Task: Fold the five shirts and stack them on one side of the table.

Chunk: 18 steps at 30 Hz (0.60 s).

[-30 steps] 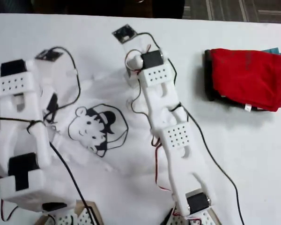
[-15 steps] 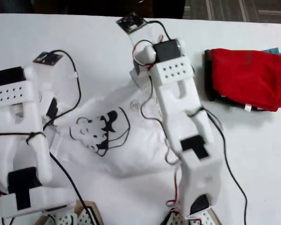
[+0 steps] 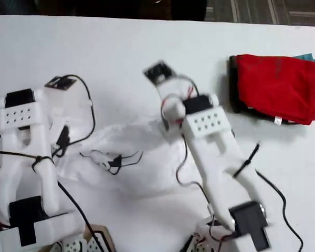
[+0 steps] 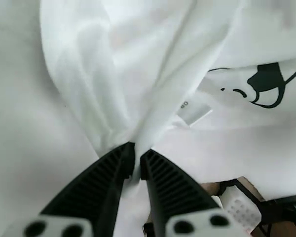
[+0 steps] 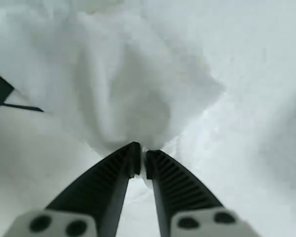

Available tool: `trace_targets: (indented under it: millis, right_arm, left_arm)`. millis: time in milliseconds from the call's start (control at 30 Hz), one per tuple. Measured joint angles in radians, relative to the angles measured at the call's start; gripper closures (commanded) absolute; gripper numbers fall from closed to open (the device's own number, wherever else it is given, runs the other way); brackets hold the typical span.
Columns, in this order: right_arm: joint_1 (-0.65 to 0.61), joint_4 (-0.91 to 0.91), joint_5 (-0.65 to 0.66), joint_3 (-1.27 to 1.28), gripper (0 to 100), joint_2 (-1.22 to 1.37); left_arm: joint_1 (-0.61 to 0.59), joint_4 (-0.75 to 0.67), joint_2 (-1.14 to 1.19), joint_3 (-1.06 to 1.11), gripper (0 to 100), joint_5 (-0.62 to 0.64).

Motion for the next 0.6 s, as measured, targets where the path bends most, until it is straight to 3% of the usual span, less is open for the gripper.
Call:
trace_targets:
  millis: [200,367,600]
  right_arm:
    - [-0.003,-0.097,0.005,0.344,97.8,-0.138]
    - [0.000,-0.080,0.153,0.434,96.3,-0.242]
    - [0.000,0.107,0.241,0.345,75.8,-0.440]
  left_arm:
    - [0.000,-0.018,0.000,0.018,97,-0.008]
    - [0.000,-0.018,0.000,0.018,97,-0.008]
    - [0.000,-0.021,0.000,0.018,97,-0.008]
